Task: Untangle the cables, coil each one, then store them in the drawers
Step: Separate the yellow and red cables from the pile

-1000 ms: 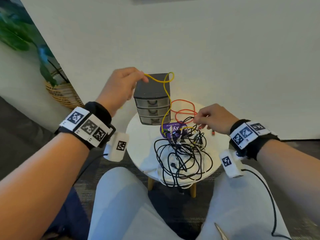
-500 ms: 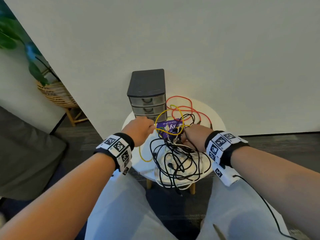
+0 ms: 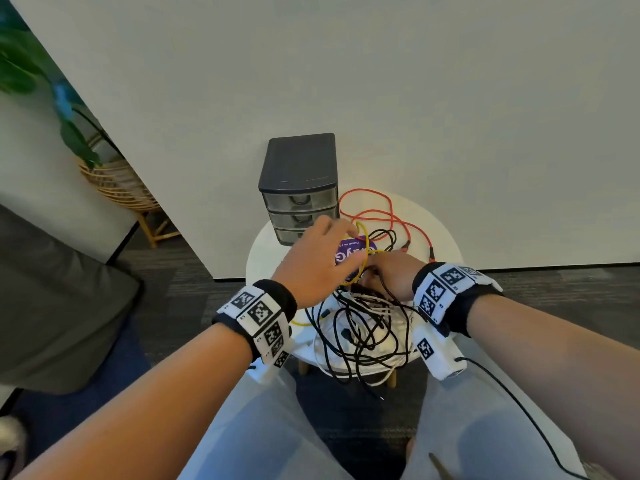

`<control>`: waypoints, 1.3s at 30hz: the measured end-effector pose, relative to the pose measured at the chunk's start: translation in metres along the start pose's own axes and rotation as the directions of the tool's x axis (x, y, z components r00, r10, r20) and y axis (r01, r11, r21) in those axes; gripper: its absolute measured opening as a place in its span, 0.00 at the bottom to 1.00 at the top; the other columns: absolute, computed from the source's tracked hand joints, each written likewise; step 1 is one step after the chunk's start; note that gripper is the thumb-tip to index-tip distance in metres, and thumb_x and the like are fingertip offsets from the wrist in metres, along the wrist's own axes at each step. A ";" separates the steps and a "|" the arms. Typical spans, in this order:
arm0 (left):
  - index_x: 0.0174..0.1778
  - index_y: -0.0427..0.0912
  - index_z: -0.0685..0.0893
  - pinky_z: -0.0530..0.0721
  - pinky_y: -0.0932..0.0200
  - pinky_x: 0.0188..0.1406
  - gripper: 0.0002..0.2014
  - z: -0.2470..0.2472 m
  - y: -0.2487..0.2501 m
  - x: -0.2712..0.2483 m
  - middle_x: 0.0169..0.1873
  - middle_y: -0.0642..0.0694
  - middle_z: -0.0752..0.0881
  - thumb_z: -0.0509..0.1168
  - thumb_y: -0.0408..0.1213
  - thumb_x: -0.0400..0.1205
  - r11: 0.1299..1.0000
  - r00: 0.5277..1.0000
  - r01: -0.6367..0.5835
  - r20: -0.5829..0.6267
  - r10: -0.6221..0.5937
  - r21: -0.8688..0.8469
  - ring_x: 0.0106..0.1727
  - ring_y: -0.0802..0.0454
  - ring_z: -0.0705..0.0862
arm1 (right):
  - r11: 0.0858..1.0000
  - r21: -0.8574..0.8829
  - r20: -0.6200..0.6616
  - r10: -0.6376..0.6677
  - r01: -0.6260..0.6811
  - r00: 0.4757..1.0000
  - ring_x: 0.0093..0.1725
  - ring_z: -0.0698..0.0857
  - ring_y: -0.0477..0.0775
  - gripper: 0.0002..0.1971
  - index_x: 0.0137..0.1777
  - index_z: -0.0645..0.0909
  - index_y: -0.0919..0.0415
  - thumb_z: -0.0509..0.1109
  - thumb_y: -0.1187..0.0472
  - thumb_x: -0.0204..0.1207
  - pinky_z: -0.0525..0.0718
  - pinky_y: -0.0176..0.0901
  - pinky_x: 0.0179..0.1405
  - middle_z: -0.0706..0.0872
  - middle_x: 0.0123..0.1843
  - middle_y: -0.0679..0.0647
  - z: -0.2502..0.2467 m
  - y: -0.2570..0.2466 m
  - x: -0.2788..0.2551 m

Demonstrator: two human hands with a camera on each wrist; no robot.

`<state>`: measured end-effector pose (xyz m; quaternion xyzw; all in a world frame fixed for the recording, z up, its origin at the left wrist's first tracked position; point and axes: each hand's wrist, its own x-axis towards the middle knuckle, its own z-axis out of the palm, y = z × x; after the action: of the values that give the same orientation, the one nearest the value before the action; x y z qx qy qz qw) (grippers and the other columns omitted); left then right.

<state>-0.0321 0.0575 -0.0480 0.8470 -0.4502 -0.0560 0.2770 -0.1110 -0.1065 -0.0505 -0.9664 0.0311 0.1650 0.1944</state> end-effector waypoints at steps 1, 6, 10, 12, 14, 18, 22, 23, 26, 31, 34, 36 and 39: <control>0.69 0.58 0.73 0.79 0.52 0.63 0.19 0.003 0.006 0.001 0.63 0.53 0.74 0.60 0.60 0.85 0.998 0.998 -0.055 0.035 0.055 0.008 0.63 0.51 0.77 | 1.000 -0.007 0.000 0.018 -0.018 1.000 0.51 0.83 0.60 0.07 0.48 0.79 0.56 0.62 0.60 0.87 0.77 0.46 0.51 0.84 0.47 0.54 -0.001 0.002 -0.001; 0.72 0.59 0.70 0.68 0.44 0.68 0.22 0.010 0.015 0.007 0.68 0.51 0.72 0.63 0.60 0.84 0.994 0.989 -0.006 0.148 -0.010 0.108 0.71 0.46 0.72 | 0.967 0.246 -0.261 0.000 0.066 0.965 0.49 0.83 0.58 0.07 0.51 0.86 0.62 0.67 0.61 0.85 0.80 0.53 0.51 0.87 0.48 0.56 -0.007 0.019 -0.007; 0.76 0.58 0.72 0.65 0.41 0.71 0.25 0.006 0.000 0.007 0.72 0.48 0.69 0.63 0.61 0.83 0.957 0.971 0.106 0.181 -0.158 0.270 0.74 0.44 0.68 | 0.811 0.541 -0.423 0.036 0.221 0.905 0.40 0.78 0.44 0.08 0.42 0.84 0.59 0.71 0.59 0.84 0.72 0.43 0.45 0.83 0.40 0.45 -0.020 0.035 -0.016; 0.74 0.60 0.74 0.63 0.37 0.75 0.25 0.001 -0.004 0.006 0.76 0.47 0.66 0.66 0.59 0.82 0.942 0.958 0.135 0.204 -0.203 0.306 0.77 0.41 0.65 | 0.629 0.716 -0.442 0.074 0.302 0.894 0.41 0.78 0.41 0.09 0.41 0.82 0.57 0.69 0.63 0.84 0.72 0.41 0.44 0.84 0.41 0.43 -0.028 0.032 -0.023; 0.75 0.63 0.73 0.63 0.35 0.77 0.26 -0.002 -0.007 0.005 0.79 0.45 0.63 0.69 0.54 0.80 0.936 0.951 0.131 0.225 -0.211 0.326 0.79 0.39 0.62 | 0.384 0.855 -0.406 0.081 0.348 0.910 0.44 0.79 0.46 0.10 0.41 0.80 0.56 0.65 0.64 0.85 0.72 0.42 0.42 0.84 0.43 0.50 -0.035 0.030 -0.027; 0.73 0.59 0.78 0.63 0.35 0.76 0.20 0.001 -0.003 0.003 0.78 0.45 0.62 0.65 0.53 0.84 0.938 0.966 0.125 0.177 -0.190 0.324 0.79 0.38 0.62 | 0.535 0.822 -0.292 0.099 0.196 0.951 0.30 0.73 0.48 0.17 0.39 0.82 0.62 0.66 0.51 0.85 0.70 0.43 0.37 0.76 0.27 0.48 -0.044 0.015 -0.024; 0.63 0.62 0.84 0.62 0.37 0.75 0.14 0.013 0.004 0.004 0.77 0.49 0.64 0.65 0.58 0.84 0.969 0.973 0.133 0.156 -0.168 0.209 0.78 0.44 0.62 | 0.755 0.630 -0.275 0.001 0.179 0.962 0.24 0.70 0.41 0.18 0.38 0.85 0.61 0.63 0.57 0.88 0.68 0.41 0.35 0.73 0.20 0.41 -0.041 0.000 -0.014; 0.61 0.61 0.85 0.61 0.37 0.76 0.12 0.016 0.003 0.004 0.78 0.49 0.64 0.65 0.57 0.85 0.971 0.970 0.150 0.163 -0.181 0.187 0.79 0.44 0.61 | 0.650 0.726 -0.283 -0.014 0.224 0.959 0.28 0.72 0.45 0.16 0.40 0.83 0.61 0.62 0.59 0.89 0.71 0.41 0.36 0.74 0.23 0.44 -0.040 0.000 -0.013; 0.60 0.56 0.87 0.62 0.36 0.77 0.12 0.021 -0.004 0.004 0.81 0.50 0.64 0.62 0.53 0.88 0.966 0.954 0.188 0.202 -0.223 0.177 0.80 0.41 0.60 | 0.086 0.937 -0.335 -0.049 0.338 0.941 0.39 0.76 0.51 0.11 0.44 0.77 0.60 0.58 0.62 0.89 0.77 0.41 0.40 0.77 0.34 0.52 -0.046 0.005 -0.018; 0.49 0.53 0.88 0.60 0.40 0.73 0.14 0.005 -0.006 0.009 0.77 0.53 0.72 0.57 0.47 0.91 0.990 0.988 0.126 0.084 -0.131 0.068 0.79 0.48 0.64 | 0.261 0.940 -0.288 0.257 0.221 0.922 0.40 0.82 0.55 0.15 0.43 0.78 0.59 0.55 0.63 0.90 0.78 0.47 0.41 0.82 0.35 0.55 -0.041 0.028 -0.015; 0.43 0.51 0.83 0.74 0.44 0.66 0.16 -0.012 0.004 0.015 0.53 0.53 0.85 0.53 0.41 0.92 0.999 0.997 0.032 -0.065 -0.034 -0.031 0.59 0.52 0.81 | 0.650 0.760 -0.379 0.438 0.004 0.815 0.50 0.85 0.60 0.11 0.57 0.82 0.57 0.59 0.67 0.86 0.79 0.49 0.46 0.86 0.51 0.57 -0.039 0.033 -0.008; 0.43 0.48 0.81 0.82 0.47 0.53 0.16 -0.022 0.013 0.019 0.39 0.54 0.86 0.52 0.39 0.93 0.994 0.996 0.006 -0.093 -0.017 -0.113 0.43 0.50 0.85 | 0.776 0.628 -0.559 0.394 0.062 0.729 0.64 0.80 0.59 0.27 0.72 0.76 0.51 0.59 0.75 0.77 0.79 0.48 0.57 0.77 0.68 0.56 -0.045 0.023 -0.012; 0.46 0.49 0.80 0.83 0.52 0.43 0.14 -0.033 0.024 0.027 0.32 0.52 0.87 0.52 0.39 0.94 0.992 0.997 -0.031 -0.069 0.022 -0.125 0.36 0.51 0.85 | 0.950 0.214 -0.813 0.045 0.226 0.581 0.75 0.69 0.59 0.41 0.78 0.72 0.49 0.60 0.75 0.62 0.70 0.54 0.73 0.69 0.77 0.53 -0.061 -0.004 -0.025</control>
<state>-0.0224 0.0397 -0.0037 0.8231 -0.4474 -0.0521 0.3458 -0.1155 -0.1258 0.0120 -0.8948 0.0901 -0.3096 0.3088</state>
